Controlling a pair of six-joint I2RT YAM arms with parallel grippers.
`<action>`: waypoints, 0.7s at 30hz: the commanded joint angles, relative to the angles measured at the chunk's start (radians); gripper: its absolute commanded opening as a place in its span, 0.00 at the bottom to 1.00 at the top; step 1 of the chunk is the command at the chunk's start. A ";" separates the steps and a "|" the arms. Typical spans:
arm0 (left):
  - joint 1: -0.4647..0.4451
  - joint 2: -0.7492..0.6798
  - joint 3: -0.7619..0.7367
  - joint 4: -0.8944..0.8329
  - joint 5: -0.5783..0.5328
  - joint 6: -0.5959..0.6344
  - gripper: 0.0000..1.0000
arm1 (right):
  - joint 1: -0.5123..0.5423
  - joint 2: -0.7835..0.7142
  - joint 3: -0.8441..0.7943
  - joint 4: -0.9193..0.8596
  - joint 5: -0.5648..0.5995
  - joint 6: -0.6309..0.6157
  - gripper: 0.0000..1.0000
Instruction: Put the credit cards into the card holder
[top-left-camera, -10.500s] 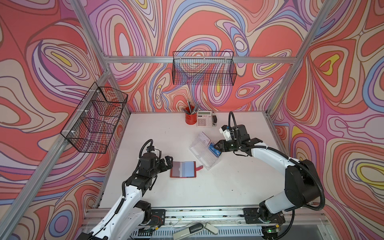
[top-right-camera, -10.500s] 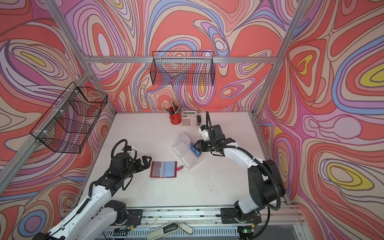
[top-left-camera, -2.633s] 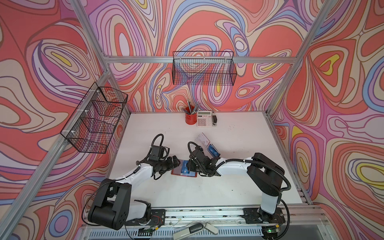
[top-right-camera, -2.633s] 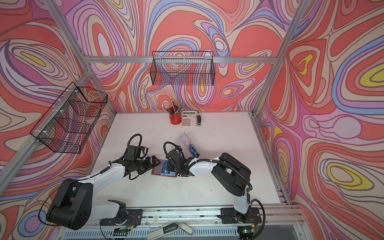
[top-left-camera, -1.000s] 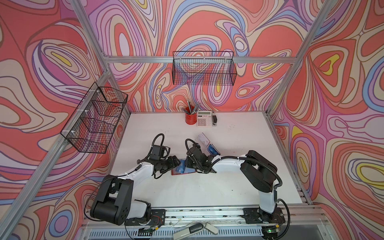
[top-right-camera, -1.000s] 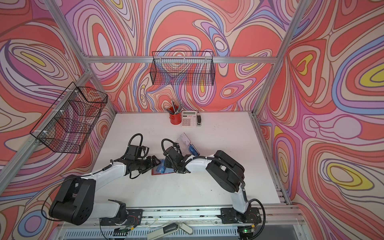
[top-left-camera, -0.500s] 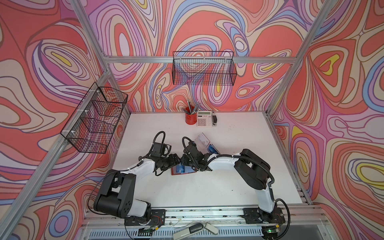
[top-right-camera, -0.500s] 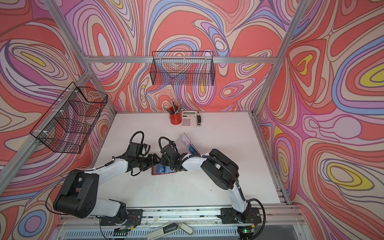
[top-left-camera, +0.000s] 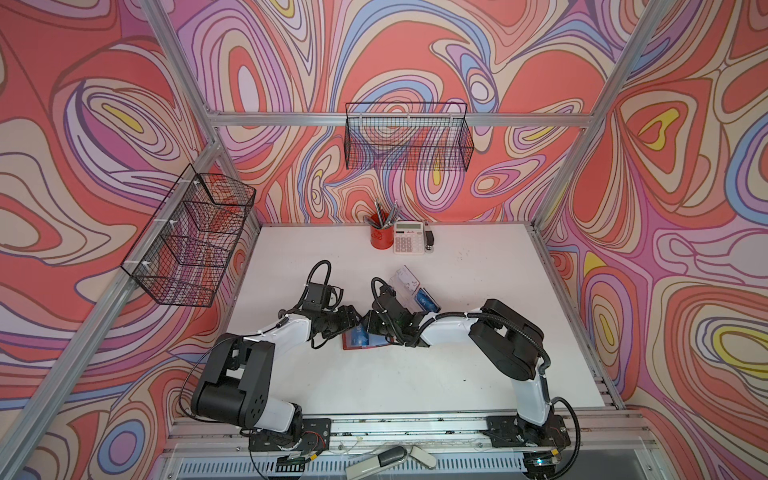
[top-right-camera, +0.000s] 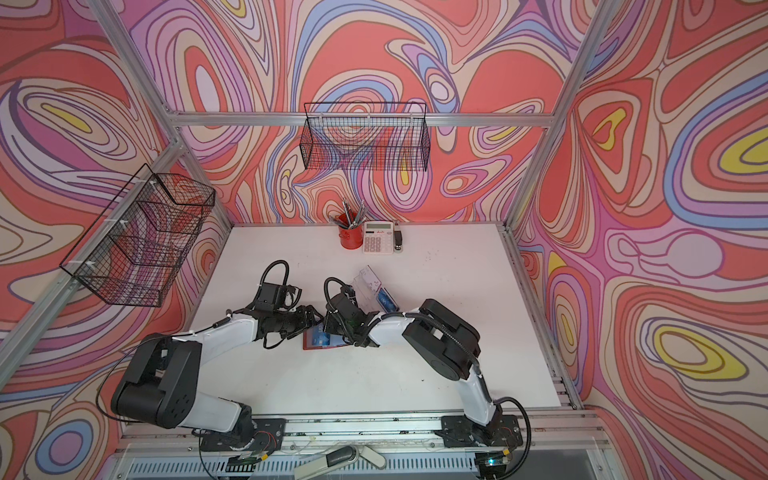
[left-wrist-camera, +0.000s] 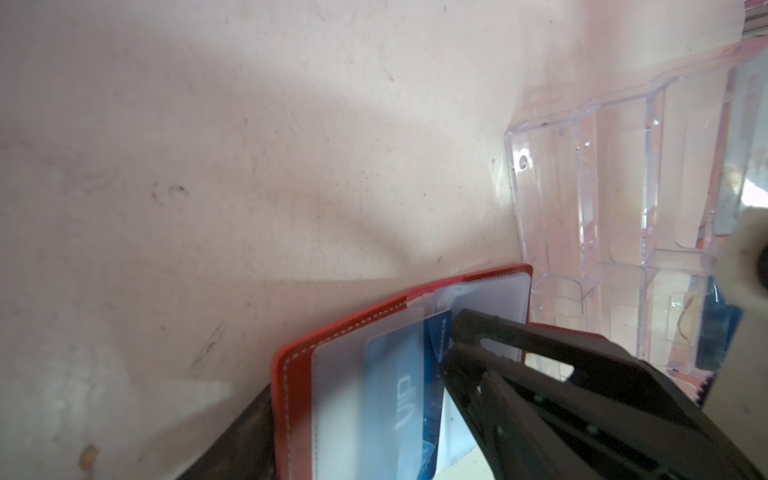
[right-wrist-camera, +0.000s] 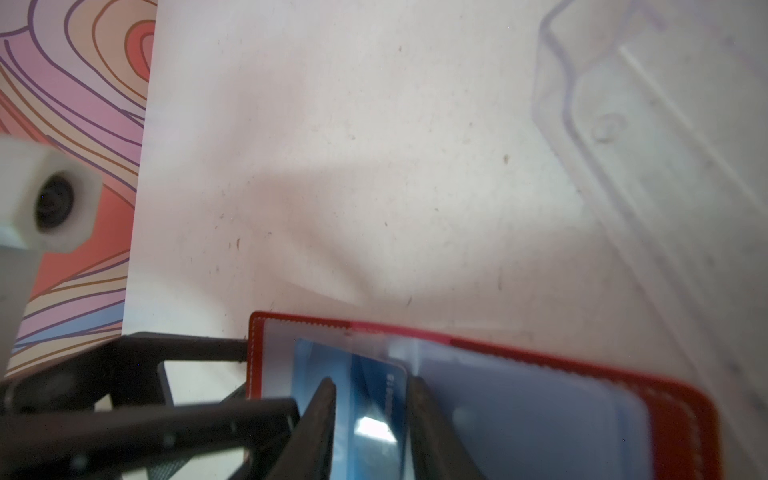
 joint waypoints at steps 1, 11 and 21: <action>0.004 0.001 -0.017 -0.106 -0.081 -0.017 0.71 | 0.024 -0.097 -0.038 -0.047 0.027 -0.002 0.32; 0.020 -0.062 -0.071 -0.088 -0.062 -0.068 0.34 | 0.037 -0.128 -0.107 -0.043 0.032 0.042 0.31; 0.034 -0.005 -0.065 -0.073 -0.018 -0.066 0.15 | 0.043 -0.025 -0.041 -0.056 0.003 0.058 0.30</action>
